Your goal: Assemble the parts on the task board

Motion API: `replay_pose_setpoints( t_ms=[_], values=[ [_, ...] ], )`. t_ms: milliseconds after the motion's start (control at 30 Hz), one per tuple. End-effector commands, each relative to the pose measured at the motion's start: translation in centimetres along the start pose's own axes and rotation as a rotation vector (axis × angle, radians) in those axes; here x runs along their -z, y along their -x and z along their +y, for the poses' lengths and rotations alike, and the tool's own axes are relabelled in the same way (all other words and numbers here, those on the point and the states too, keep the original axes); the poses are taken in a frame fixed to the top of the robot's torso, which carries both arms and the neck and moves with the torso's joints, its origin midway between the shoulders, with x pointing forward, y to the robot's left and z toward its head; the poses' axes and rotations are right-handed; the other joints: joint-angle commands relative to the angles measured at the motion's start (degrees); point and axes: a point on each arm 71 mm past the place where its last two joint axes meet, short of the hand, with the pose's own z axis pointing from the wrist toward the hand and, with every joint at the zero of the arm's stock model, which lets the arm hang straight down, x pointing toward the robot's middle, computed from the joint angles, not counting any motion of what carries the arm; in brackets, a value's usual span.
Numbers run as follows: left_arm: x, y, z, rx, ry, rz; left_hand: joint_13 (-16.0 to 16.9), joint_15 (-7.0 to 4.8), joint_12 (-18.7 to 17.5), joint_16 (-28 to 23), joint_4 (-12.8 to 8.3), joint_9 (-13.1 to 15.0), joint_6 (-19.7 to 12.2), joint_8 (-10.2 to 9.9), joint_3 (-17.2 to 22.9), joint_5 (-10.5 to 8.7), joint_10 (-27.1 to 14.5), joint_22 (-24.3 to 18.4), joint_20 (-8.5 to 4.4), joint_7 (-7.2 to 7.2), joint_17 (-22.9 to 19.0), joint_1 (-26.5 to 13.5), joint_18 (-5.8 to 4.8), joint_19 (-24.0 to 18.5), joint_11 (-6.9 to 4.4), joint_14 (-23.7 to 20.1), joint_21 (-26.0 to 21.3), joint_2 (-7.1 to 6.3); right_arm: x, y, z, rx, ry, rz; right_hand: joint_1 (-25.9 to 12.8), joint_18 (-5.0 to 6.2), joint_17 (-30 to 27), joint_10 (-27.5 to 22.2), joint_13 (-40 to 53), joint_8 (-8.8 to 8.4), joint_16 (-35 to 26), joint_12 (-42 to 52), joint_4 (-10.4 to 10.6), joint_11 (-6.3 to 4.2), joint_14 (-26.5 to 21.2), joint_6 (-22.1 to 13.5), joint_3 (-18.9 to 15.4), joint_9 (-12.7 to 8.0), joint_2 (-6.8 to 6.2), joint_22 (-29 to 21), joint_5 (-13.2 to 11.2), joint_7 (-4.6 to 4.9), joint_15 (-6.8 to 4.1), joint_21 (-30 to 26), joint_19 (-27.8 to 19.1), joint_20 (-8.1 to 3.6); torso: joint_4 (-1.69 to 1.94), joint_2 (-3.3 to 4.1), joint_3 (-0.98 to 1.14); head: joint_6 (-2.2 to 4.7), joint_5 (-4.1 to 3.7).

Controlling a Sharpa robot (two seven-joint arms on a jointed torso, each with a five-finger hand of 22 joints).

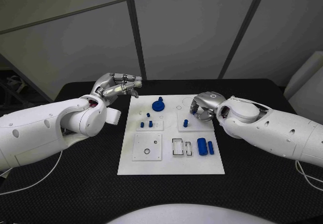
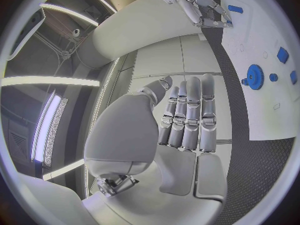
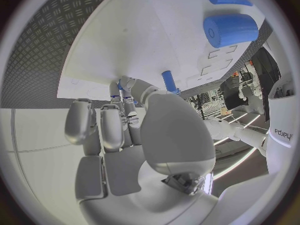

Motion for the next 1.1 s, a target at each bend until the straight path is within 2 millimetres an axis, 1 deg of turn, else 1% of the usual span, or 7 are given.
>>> replay_pose_setpoints(
  t_ms=[33, 333, 433, 533, 867, 1000, 1100],
  values=[
    [0.0, 0.0, -0.2, 0.006, -0.009, 0.001, 0.1, 0.17, 0.1, -0.3, 0.0, -0.1, -0.2, 0.2, -0.2, 0.30, -0.4, 0.0, -0.08, 0.37, 0.0, 0.1, -1.05, -0.3, 0.13, -0.4, -0.2, 0.69, 0.1, -0.3, -0.2, 0.031, -0.026, -0.003, 1.0, -0.50, 0.1, 2.2, 0.5, 0.28, 0.3, 0.3, -0.2, -1.73, 2.8, 0.5, 0.3, 0.2, 0.53, 0.3, -0.4, 0.04, -0.57, 0.3, 0.4, -0.05, -0.01, 0.00, 0.01, -0.07, 0.12],
    [-0.1, 0.1, -0.1, 0.005, -0.004, 0.000, 0.1, 0.22, 0.1, -0.4, -0.1, -0.1, -0.3, 0.2, -0.3, 0.29, -0.5, -0.1, -0.06, 0.44, -0.1, 0.2, -1.05, -0.3, 0.19, -0.5, -0.3, 0.76, 0.5, 0.2, 0.1, 0.024, -0.019, -0.071, 0.9, -0.58, 0.1, 2.2, 0.6, 0.22, 0.4, 0.1, -0.4, -1.74, 2.8, 0.5, 0.4, 0.3, 0.41, 0.7, -0.7, 0.06, -0.59, 0.6, 0.6, -0.11, -0.03, -0.08, -0.01, -0.15, 0.16],
    [-0.1, 0.1, 0.0, 0.005, -0.001, -0.001, 0.1, 0.24, 0.1, -0.5, -0.2, -0.1, -0.4, 0.2, -0.3, 0.29, -0.6, -0.1, -0.05, 0.51, -0.1, 0.3, -1.06, -0.3, 0.24, -0.5, -0.4, 0.79, 0.7, 0.4, 0.1, 0.020, -0.017, -0.093, 0.9, -0.60, 0.3, 2.2, 0.6, 0.18, 0.5, 0.0, -0.4, -1.73, 2.8, 0.4, 0.5, 0.3, 0.39, 0.9, -0.7, 0.06, -0.59, 0.7, 0.6, -0.12, -0.04, -0.11, 0.02, -0.05, 0.06],
    [-0.1, 0.2, 0.0, 0.005, 0.000, -0.002, 0.1, 0.27, 0.1, -0.5, -0.2, -0.1, -0.4, 0.1, -0.3, 0.29, -0.7, -0.1, -0.04, 0.57, -0.2, 0.3, -1.06, -0.3, 0.28, -0.5, -0.4, 0.78, 1.0, 0.6, 0.1, 0.013, -0.013, -0.110, 0.8, -0.62, 0.3, 2.2, 0.7, 0.15, 0.5, 0.0, -0.4, -1.72, 2.8, 0.4, 0.5, 0.3, 0.34, 1.0, -0.7, 0.08, -0.58, 0.8, 0.7, -0.12, -0.04, -0.11, -0.01, 0.01, -0.01],
    [-0.3, 0.4, 0.1, 0.004, 0.006, -0.011, 0.1, 0.40, 0.1, -0.7, -0.2, -0.2, -0.8, 0.0, -0.5, 0.28, -1.0, -0.2, 0.03, 0.85, -0.3, 0.3, -1.09, -0.4, 0.49, -0.6, -0.6, 0.85, 2.7, 1.5, 0.5, -0.026, 0.013, -0.167, 0.5, -0.70, 0.5, 2.1, 0.8, 0.02, 0.8, -0.3, -0.4, -1.67, 2.9, 0.3, 0.5, 0.4, 0.02, 1.3, -0.8, 0.14, -0.53, 1.0, 0.8, -0.10, -0.12, -0.03, 0.00, 0.07, 0.17],
    [-0.3, 0.4, 0.2, 0.005, 0.008, -0.011, 0.1, 0.43, 0.1, -0.7, -0.2, -0.2, -0.8, 0.0, -0.6, 0.27, -1.1, -0.2, 0.04, 0.90, -0.3, 0.3, -1.10, -0.4, 0.52, -0.6, -0.6, 0.85, 3.3, 1.9, 1.2, -0.049, 0.036, -0.186, 0.5, -0.70, 0.5, 2.1, 0.8, 0.02, 0.8, -0.3, -0.4, -1.67, 2.9, 0.3, 0.5, 0.4, 0.02, 1.3, -0.8, 0.14, -0.53, 1.0, 0.8, -0.10, -0.11, -0.06, -0.01, 0.01, 0.35],
    [-0.4, 0.4, 0.2, 0.006, 0.008, -0.010, 0.1, 0.43, 0.1, -0.7, -0.2, -0.2, -0.8, 0.0, -0.6, 0.27, -1.1, -0.2, 0.04, 0.90, -0.3, 0.3, -1.10, -0.4, 0.52, -0.6, -0.6, 0.85, 3.8, 2.2, 2.3, -0.076, 0.068, -0.203, 0.5, -0.74, 0.6, 2.1, 0.8, -0.01, 0.8, -0.4, -0.4, -1.66, 2.9, 0.3, 0.5, 0.4, -0.07, 1.5, -0.8, 0.14, -0.52, 1.2, 0.9, -0.09, -0.08, -0.03, 0.04, 0.07, 0.57]
  ],
)
